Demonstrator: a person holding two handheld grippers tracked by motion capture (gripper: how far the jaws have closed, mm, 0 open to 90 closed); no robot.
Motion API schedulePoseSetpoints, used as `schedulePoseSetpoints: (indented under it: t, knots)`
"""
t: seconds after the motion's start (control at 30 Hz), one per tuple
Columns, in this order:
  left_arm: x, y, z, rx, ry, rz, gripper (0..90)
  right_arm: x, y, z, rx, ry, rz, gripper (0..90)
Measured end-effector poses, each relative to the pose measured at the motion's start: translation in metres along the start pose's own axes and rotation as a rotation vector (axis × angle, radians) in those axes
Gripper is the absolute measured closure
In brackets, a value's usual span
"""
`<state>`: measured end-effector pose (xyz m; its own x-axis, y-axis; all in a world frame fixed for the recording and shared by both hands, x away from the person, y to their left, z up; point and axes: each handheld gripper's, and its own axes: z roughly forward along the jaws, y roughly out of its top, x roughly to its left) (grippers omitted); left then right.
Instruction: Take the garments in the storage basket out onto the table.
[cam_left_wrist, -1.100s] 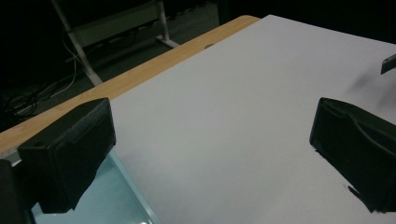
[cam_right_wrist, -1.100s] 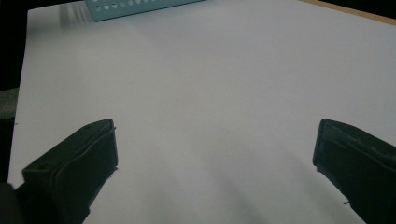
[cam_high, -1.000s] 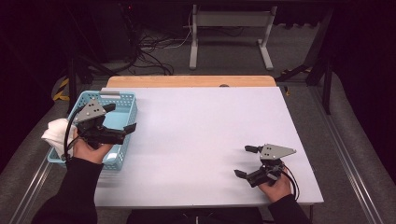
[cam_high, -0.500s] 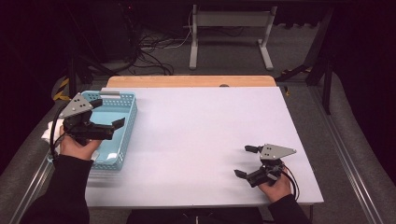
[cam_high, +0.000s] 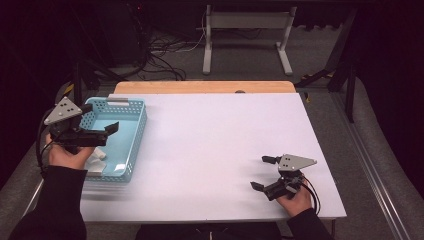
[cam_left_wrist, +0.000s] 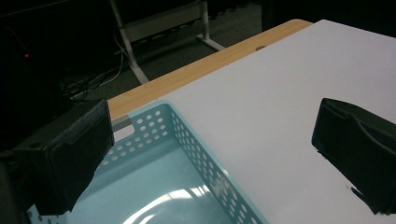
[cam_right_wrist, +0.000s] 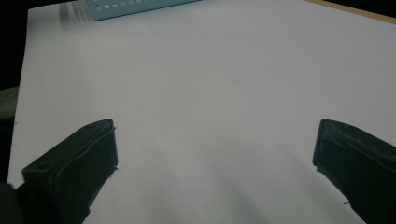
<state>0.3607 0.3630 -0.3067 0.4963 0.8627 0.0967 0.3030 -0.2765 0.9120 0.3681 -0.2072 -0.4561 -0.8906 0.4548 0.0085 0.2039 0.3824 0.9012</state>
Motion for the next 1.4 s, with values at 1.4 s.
schedulePoseSetpoints:
  t: [1.4]
  knots:
    - [0.054,-0.037,-0.052,0.065,0.221,-0.114,0.3,-0.001,0.000,0.001,-0.001,0.012,0.017,0.7]
